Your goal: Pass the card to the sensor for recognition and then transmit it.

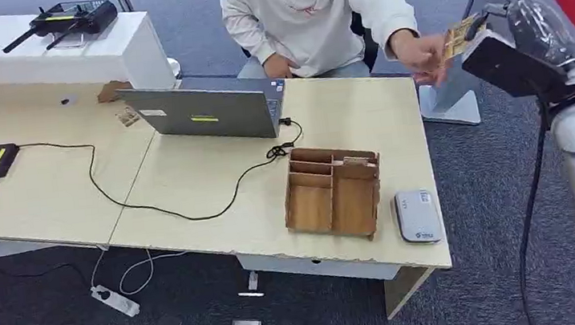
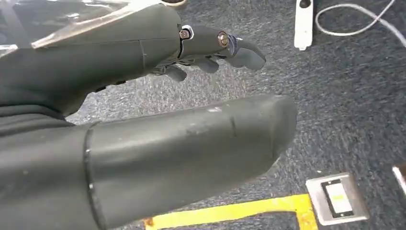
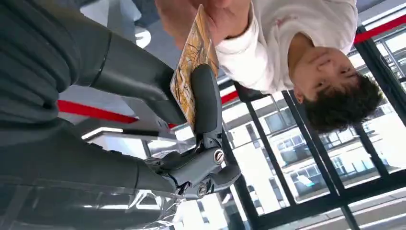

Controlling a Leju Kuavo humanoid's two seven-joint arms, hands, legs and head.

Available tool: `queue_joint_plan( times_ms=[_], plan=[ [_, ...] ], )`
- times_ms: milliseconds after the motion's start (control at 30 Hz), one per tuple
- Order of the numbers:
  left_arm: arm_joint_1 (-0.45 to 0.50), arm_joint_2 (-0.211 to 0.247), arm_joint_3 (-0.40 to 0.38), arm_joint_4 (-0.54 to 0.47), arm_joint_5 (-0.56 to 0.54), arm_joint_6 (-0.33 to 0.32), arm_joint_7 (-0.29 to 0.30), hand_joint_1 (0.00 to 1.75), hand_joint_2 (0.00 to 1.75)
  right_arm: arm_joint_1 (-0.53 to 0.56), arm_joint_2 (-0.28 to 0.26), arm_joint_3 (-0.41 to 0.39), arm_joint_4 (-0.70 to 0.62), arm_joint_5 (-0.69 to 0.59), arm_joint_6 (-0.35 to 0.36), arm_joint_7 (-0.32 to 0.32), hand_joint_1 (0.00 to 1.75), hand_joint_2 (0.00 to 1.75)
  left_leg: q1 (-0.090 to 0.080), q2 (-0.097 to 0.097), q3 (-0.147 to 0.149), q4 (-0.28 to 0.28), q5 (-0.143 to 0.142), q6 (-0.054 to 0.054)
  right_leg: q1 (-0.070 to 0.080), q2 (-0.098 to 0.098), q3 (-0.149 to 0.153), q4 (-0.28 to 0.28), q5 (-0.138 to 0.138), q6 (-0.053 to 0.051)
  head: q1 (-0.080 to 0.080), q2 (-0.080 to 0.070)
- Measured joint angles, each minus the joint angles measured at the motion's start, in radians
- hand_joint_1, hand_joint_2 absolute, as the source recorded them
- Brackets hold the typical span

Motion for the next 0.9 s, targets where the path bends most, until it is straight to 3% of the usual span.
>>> queue_joint_plan(
  times_ms=[100, 200, 333, 700, 733, 767, 900],
  plan=[
    [-0.007, 0.019, -0.013, -0.002, -0.010, -0.039, 0.045, 0.00, 0.00, -0.079, 0.035, 0.023, 0.111, 0.025, 0.000, -0.028, 1.75, 1.75, 0.000, 0.000, 0.000, 0.000, 0.000, 0.000, 0.000, 0.000, -0.001, 0.000, 0.000, 0.000, 0.000, 0.000],
    [-0.010, 0.062, -0.024, -0.046, -0.019, -0.071, 0.130, 0.00, 0.00, -0.139, 0.075, 0.050, 0.217, 0.035, 0.000, -0.043, 1.75, 1.75, 0.002, 0.000, 0.000, 0.000, 0.000, 0.000, 0.001, 0.000, -0.001, 0.000, 0.000, 0.000, 0.000, 0.000],
    [-0.003, 0.114, -0.040, -0.115, -0.019, -0.077, 0.182, 0.00, 0.00, -0.191, 0.122, 0.082, 0.338, 0.037, -0.003, -0.046, 1.75, 1.75, 0.003, 0.000, 0.000, 0.000, 0.000, 0.000, 0.002, 0.000, 0.000, 0.000, 0.000, -0.001, 0.001, 0.000],
    [0.048, 0.177, -0.062, -0.227, -0.020, -0.067, 0.195, 0.00, 0.00, -0.196, 0.175, 0.122, 0.484, 0.035, -0.011, -0.046, 1.75, 1.75, 0.002, -0.001, -0.004, 0.001, -0.001, -0.001, 0.003, -0.001, -0.004, 0.000, -0.001, 0.000, 0.001, 0.000],
    [0.048, 0.179, -0.063, -0.231, -0.020, -0.067, 0.195, 0.00, 0.00, -0.196, 0.176, 0.123, 0.489, 0.035, -0.012, -0.046, 1.31, 1.75, 0.002, -0.001, -0.004, 0.001, -0.001, -0.001, 0.003, -0.001, -0.004, 0.000, -0.001, 0.000, 0.001, 0.000],
    [0.048, 0.182, -0.064, -0.233, -0.019, -0.067, 0.195, 0.00, 0.00, -0.196, 0.177, 0.124, 0.495, 0.035, -0.012, -0.046, 0.05, 1.75, 0.002, -0.001, -0.004, 0.001, -0.001, -0.001, 0.003, -0.001, -0.004, 0.000, -0.001, 0.000, 0.001, 0.000],
    [0.050, 0.183, -0.069, -0.236, -0.010, -0.056, 0.175, 0.00, 0.00, -0.194, 0.181, 0.126, 0.503, 0.035, -0.027, -0.050, 0.00, 1.75, 0.003, -0.001, -0.004, 0.001, -0.001, -0.001, 0.003, -0.001, -0.004, 0.000, -0.001, -0.001, 0.001, 0.000]
  ],
)
